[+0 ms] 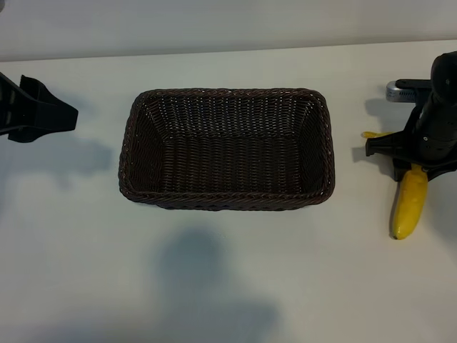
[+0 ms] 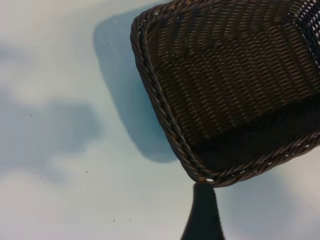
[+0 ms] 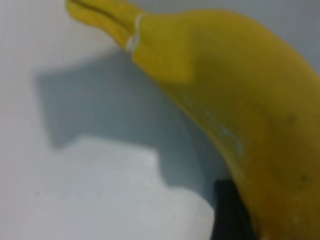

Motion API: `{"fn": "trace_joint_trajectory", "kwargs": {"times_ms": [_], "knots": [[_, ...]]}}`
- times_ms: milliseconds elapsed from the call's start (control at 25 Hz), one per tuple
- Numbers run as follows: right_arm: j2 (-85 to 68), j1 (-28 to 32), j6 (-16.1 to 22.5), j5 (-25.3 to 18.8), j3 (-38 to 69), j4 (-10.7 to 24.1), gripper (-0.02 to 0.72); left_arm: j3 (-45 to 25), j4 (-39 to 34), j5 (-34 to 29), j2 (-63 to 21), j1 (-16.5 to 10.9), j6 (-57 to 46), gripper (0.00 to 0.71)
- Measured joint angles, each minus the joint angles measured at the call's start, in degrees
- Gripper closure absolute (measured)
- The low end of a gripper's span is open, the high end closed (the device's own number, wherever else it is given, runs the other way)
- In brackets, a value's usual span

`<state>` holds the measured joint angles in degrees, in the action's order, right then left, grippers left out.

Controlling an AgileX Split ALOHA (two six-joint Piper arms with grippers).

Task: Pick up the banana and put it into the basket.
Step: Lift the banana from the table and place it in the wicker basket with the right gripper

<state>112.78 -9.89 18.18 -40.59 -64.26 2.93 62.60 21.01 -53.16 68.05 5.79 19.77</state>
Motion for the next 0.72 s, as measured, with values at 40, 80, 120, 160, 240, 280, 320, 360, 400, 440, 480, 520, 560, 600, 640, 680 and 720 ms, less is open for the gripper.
{"fn": "trace_joint_trajectory", "kwargs": {"times_ms": [40, 80, 120, 160, 240, 280, 320, 360, 400, 440, 480, 520, 560, 600, 640, 680, 720], "knots": [[-0.1, 0.0, 0.0, -0.4, -0.1, 0.4, 0.278, 0.0, 0.0, 0.0, 0.0, 0.0, 0.0, 0.122], [-0.4, 0.0, 0.0, -0.7, -0.2, 0.7, 0.278, 0.0, 0.0, 0.0, 0.0, 0.0, 0.0, 0.122], [-1.1, 0.0, 0.0, -1.1, -0.2, 1.0, 0.278, 0.0, 0.0, 0.0, 0.0, 0.0, 0.0, 0.122], [-2.2, 0.0, 0.0, -1.4, -0.4, 1.1, 0.278, 0.0, 0.0, 0.0, 0.0, 0.0, 0.0, 0.122], [-4.9, 0.0, -0.2, -1.9, -0.9, 1.2, 0.278, 0.0, 0.0, 0.0, 0.0, 0.0, 0.0, 0.122], [-6.6, 0.0, -0.3, -1.9, -1.2, 1.2, 0.278, 0.0, 0.0, 0.0, 0.0, 0.0, 0.0, 0.122], [-8.2, 0.0, -0.5, -2.0, -1.4, 1.3, 0.278, 0.0, 0.0, 0.0, 0.0, 0.0, 0.0, 0.122], [-10.1, 0.0, -0.7, -2.3, -1.6, 1.3, 0.279, 0.0, 0.0, 0.0, 0.0, 0.0, 0.0, 0.122], [-11.8, 0.0, -0.9, -2.9, -2.0, 1.3, 0.279, 0.0, 0.0, 0.0, 0.0, 0.0, 0.0, 0.122], [-13.4, 0.0, -1.1, -3.3, -2.5, 1.3, 0.279, 0.0, 0.0, 0.0, 0.0, 0.0, 0.0, 0.122], [-14.6, 0.0, -1.5, -3.9, -3.0, 1.3, 0.279, 0.0, 0.0, 0.0, 0.0, 0.0, 0.0, 0.122], [-16.0, 0.0, -2.0, -4.5, -3.6, 1.2, 0.279, 0.0, 0.0, 0.0, 0.0, 0.0, 0.0, 0.122], [-17.2, 0.0, -2.4, -4.9, -4.1, 0.8, 0.279, 0.0, 0.0, 0.0, 0.0, 0.0, 0.0, 0.122], [-18.4, 0.0, -3.1, -5.1, -4.5, -0.3, 0.279, 0.0, 0.0, 0.0, 0.0, 0.0, 0.0, 0.122], [-19.3, 0.0, -4.1, -5.3, -4.6, -1.5, 0.279, 0.0, 0.0, 0.0, 0.0, 0.0, 0.0, 0.122], [-20.2, -0.1, -5.5, -5.5, -4.6, -3.2, 0.279, 0.0, 0.0, 0.0, 0.0, 0.0, 0.0, 0.122], [-21.0, -0.3, -6.9, -5.6, -4.6, -4.9, 0.279, 0.0, 0.0, 0.0, 0.0, 0.0, 0.0, 0.122]]}}
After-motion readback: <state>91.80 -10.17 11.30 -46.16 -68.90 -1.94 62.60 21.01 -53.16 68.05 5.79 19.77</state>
